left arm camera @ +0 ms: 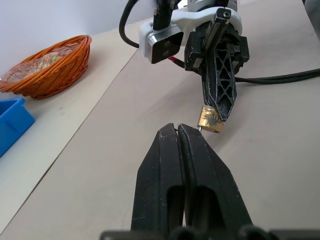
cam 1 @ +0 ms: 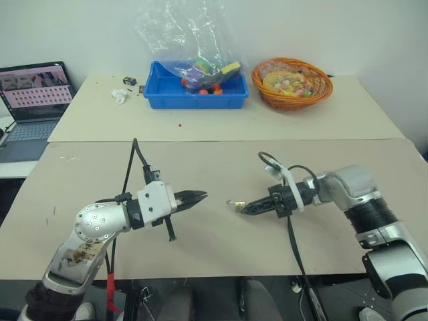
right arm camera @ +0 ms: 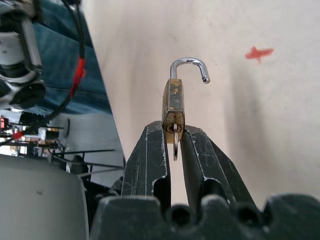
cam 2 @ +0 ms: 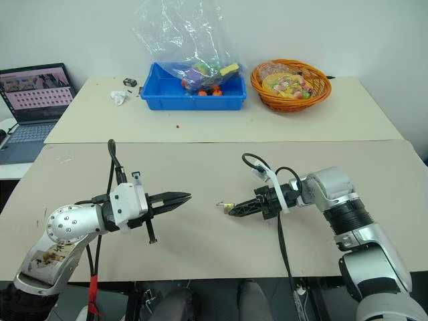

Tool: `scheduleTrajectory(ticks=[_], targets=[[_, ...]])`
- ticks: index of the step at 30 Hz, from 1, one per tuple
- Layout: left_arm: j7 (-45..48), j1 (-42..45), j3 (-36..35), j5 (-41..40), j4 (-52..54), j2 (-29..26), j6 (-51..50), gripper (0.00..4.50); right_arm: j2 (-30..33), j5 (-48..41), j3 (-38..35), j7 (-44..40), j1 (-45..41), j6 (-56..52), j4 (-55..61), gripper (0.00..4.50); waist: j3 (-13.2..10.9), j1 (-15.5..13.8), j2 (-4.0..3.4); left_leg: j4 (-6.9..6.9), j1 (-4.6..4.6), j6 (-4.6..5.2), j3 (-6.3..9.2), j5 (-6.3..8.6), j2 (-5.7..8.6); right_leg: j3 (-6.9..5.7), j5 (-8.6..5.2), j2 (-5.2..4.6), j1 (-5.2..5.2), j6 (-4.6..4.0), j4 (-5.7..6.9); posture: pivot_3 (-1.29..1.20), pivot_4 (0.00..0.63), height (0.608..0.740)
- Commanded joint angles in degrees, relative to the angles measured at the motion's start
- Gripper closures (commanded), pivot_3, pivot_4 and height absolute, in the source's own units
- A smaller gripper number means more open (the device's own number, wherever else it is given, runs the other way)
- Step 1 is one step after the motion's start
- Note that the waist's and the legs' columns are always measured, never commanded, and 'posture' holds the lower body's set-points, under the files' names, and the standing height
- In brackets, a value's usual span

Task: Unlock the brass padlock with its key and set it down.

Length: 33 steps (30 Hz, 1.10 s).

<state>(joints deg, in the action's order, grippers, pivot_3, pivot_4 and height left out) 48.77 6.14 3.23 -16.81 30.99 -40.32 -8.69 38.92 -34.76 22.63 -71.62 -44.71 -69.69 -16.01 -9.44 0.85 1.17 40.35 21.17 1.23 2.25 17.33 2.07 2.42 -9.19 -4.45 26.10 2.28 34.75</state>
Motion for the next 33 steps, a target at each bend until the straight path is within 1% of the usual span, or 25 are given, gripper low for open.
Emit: scheduleTrajectory(ticks=[1,6,16,18,19,20,21,22,23,26,33], targets=[[0.24,-0.29,-1.4,0.43,1.99,-0.6,1.38,4.38,-0.2,2.87,1.83,-1.68,-1.44,2.66,-1.65,4.5,0.0,0.0,0.0,0.0,0.0,0.0,0.0,0.0,0.01,0.0,0.0,0.0,0.0,0.0,0.0,0.0,0.15,0.735],[-0.06,-1.01,-1.57,0.4,2.69,-0.75,0.92,4.38,-0.8,6.32,4.0,-3.72,-1.85,4.95,-5.32,4.5,0.0,0.05,0.0,0.0,-0.01,0.0,0.01,0.0,0.0,0.0,0.0,0.0,0.0,0.0,0.02,0.0,0.15,0.735],[-0.55,-1.01,-1.58,0.3,3.9,-0.58,0.15,4.38,-2.43,10.24,4.56,-7.21,-3.17,6.84,-11.71,4.5,0.06,0.11,0.1,0.02,-0.17,0.0,0.0,0.0,-0.01,-0.01,0.0,0.01,-0.17,0.0,0.02,0.0,0.15,0.735],[-0.6,-0.78,-1.46,0.25,3.86,-0.51,-0.02,4.5,-2.67,11.06,4.58,-7.57,-3.44,6.9,-12.76,3.48,0.06,0.09,0.1,0.02,-0.32,0.0,0.0,0.0,-0.01,0.0,0.0,0.0,-0.34,0.0,0.0,0.0,0.15,0.735],[-0.64,-0.65,-1.39,0.23,3.88,-0.48,-0.13,4.5,-2.75,11.54,4.6,-7.72,-3.56,7.17,-13.15,3.35,0.06,0.1,0.09,0.02,-0.39,0.0,0.01,0.0,-0.01,-0.01,0.0,0.0,-0.44,0.0,-0.02,0.0,0.15,0.735],[-0.67,-0.56,-1.35,0.21,3.9,-0.47,-0.2,4.5,-2.83,11.96,4.6,-7.9,-3.65,7.43,-13.46,3.06,0.06,0.03,0.09,0.0,-0.46,0.0,0.01,0.0,-0.01,-0.01,-0.01,0.01,-0.52,0.01,-0.05,0.0,0.15,0.735],[-0.69,-0.52,-1.32,0.19,3.94,-0.47,-0.26,4.5,-2.94,12.25,4.47,-8.08,-3.72,7.62,-13.74,2.66,0.06,0.02,0.09,-0.01,-0.48,0.0,0.05,0.0,-0.01,-0.04,-0.01,0.01,-0.56,0.02,-0.08,0.0,0.15,0.735],[-0.72,-0.5,-1.31,0.13,4.04,-0.46,-0.36,4.5,-3.2,12.82,3.96,-7.45,-3.85,8.32,-14.5,2.42,0.06,0.06,0.09,-0.02,-0.55,0.0,0.07,0.01,-0.02,-0.06,-0.01,0.02,-0.65,0.02,-0.15,0.0,0.15,0.735],[-0.75,-0.48,-1.28,0.09,4.12,-0.45,-0.46,4.5,-3.39,13.29,3.49,-6.87,-3.94,8.89,-15.19,2.02,0.06,0.06,0.09,-0.06,-0.7,0.01,0.08,0.01,-0.03,-0.08,-0.01,0.03,-0.84,0.02,-0.24,0.0,0.15,0.735],[-0.85,-0.1,-1.06,0.02,4.06,-0.32,-0.79,4.5,-3.38,13.68,1.72,-6.61,-4.14,10.74,-16.47,2.02,0.06,0.18,0.09,-0.11,-0.99,0.01,0.08,0.02,-0.06,-0.09,-0.02,0.03,-1.17,0.03,-0.4,0.0,0.15,0.735],[-1.07,0.16,-0.67,0.01,4.0,0.11,-1.59,4.5,-2.01,15.54,-3.02,-3.88,-5.65,16.13,-19.46,2.02,0.06,0.17,0.09,-0.11,-0.97,0.01,0.07,0.02,-0.05,-0.09,-0.01,0.03,-1.16,0.04,-0.48,0.0,0.15,0.735]])
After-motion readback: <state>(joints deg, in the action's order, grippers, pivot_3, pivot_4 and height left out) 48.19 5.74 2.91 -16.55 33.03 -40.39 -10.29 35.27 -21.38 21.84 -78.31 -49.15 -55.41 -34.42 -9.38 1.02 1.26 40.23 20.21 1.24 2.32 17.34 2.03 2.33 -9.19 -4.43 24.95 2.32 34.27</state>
